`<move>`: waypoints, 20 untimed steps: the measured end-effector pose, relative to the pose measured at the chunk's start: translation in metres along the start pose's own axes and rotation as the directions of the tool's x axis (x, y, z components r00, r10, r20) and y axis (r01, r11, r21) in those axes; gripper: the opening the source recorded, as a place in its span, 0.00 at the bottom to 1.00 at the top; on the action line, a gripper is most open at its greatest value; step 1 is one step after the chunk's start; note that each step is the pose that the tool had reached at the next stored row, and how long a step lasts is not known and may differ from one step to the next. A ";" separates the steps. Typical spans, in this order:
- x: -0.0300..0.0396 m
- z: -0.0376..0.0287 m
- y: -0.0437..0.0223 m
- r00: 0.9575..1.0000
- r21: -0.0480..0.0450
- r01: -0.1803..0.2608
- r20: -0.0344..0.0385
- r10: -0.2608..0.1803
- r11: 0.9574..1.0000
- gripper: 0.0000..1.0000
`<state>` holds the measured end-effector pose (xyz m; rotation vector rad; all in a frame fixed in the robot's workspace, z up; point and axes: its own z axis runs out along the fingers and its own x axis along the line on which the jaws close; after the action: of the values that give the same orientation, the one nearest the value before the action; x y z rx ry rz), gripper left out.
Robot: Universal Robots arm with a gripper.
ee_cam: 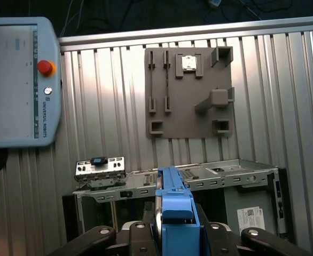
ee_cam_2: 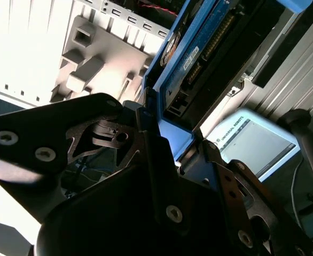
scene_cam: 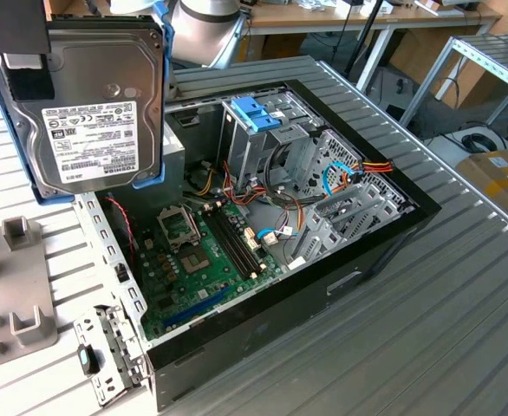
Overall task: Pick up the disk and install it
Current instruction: 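Pick up the disk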
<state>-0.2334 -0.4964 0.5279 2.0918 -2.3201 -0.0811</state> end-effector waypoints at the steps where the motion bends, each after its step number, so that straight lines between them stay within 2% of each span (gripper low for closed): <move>1: -0.0002 0.0000 -0.0016 1.000 0.000 0.000 0.000 0.000 1.000 0.37; 20: -0.0019 0.0003 -0.0181 1.000 0.000 0.000 -0.002 0.000 1.000 0.37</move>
<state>-0.2153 -0.4964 0.5268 2.0907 -2.3190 -0.0782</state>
